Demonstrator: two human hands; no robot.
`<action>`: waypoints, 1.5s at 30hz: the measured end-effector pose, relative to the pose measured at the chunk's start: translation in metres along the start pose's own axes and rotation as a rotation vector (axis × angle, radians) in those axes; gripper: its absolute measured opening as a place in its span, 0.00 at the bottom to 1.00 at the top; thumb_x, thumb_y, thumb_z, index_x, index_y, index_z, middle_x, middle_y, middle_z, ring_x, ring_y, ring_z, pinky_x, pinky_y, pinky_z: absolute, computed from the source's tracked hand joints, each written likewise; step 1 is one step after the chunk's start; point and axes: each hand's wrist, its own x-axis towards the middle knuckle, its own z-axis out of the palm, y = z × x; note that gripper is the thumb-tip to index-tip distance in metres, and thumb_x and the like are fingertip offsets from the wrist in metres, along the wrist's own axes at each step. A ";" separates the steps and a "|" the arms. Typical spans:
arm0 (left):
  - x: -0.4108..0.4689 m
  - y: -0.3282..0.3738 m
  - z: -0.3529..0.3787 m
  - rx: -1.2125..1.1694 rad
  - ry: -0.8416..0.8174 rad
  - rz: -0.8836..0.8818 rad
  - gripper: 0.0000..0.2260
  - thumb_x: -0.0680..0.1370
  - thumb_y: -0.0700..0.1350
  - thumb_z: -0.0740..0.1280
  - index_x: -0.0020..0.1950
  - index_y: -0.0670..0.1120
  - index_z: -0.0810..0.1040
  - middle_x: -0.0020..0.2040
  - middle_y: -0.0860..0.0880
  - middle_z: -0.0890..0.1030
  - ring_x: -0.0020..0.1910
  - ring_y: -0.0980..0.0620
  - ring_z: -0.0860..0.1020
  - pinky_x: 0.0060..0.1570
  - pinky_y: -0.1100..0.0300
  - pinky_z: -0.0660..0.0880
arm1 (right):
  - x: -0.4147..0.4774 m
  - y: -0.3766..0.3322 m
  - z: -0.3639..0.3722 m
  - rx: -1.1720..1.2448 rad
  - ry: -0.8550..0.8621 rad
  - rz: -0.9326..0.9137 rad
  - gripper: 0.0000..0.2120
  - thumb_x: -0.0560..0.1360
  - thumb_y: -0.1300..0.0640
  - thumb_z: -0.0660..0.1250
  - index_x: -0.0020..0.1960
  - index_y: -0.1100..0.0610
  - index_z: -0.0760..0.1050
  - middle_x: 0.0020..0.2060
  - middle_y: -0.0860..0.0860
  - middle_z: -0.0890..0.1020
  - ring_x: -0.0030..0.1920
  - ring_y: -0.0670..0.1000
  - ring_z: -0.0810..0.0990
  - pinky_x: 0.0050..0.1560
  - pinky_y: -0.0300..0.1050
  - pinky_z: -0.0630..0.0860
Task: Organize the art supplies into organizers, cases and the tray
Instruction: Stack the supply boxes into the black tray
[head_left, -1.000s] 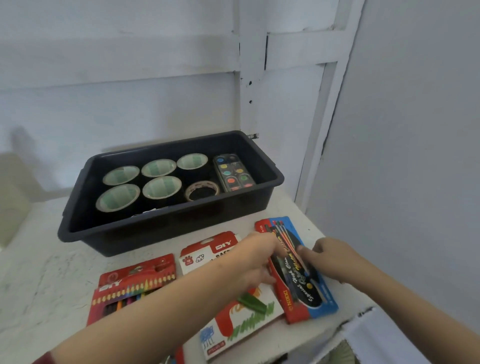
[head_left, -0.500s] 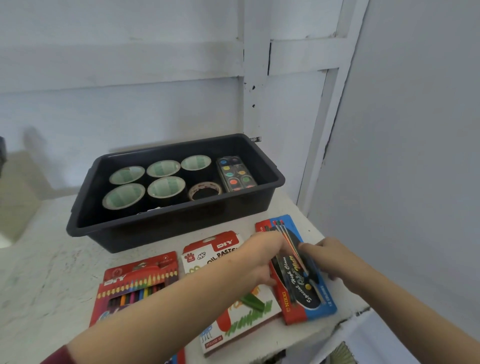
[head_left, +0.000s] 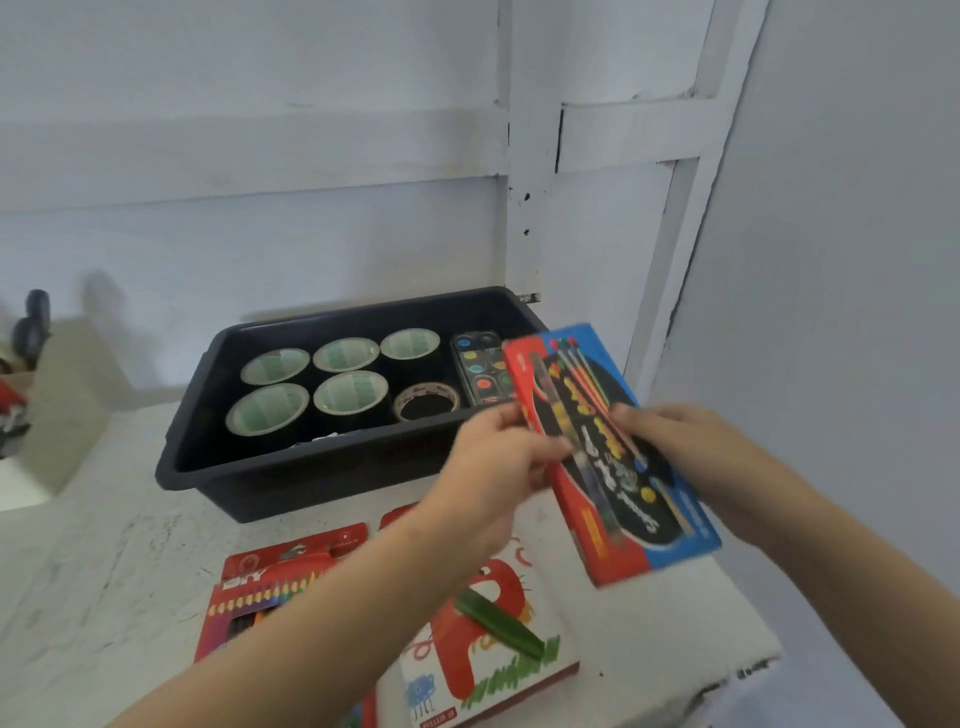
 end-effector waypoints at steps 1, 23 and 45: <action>0.005 0.012 -0.003 -0.003 0.018 0.057 0.13 0.74 0.33 0.66 0.57 0.42 0.74 0.48 0.44 0.84 0.44 0.49 0.84 0.39 0.58 0.80 | 0.006 -0.009 0.001 0.021 0.028 -0.035 0.13 0.78 0.50 0.63 0.47 0.60 0.77 0.37 0.56 0.85 0.32 0.51 0.82 0.43 0.46 0.78; 0.147 0.048 -0.062 0.357 0.342 -0.036 0.11 0.74 0.30 0.63 0.56 0.37 0.74 0.51 0.42 0.81 0.48 0.48 0.81 0.39 0.59 0.78 | 0.174 -0.041 0.079 -0.421 0.243 -0.142 0.16 0.76 0.58 0.66 0.62 0.62 0.69 0.55 0.59 0.78 0.53 0.55 0.79 0.46 0.44 0.76; 0.160 0.032 -0.063 0.535 0.307 -0.045 0.13 0.77 0.40 0.68 0.61 0.41 0.75 0.56 0.44 0.79 0.54 0.48 0.79 0.54 0.53 0.78 | 0.171 -0.030 0.090 -0.767 0.199 -0.137 0.23 0.75 0.51 0.67 0.66 0.60 0.67 0.58 0.57 0.77 0.56 0.55 0.78 0.51 0.44 0.75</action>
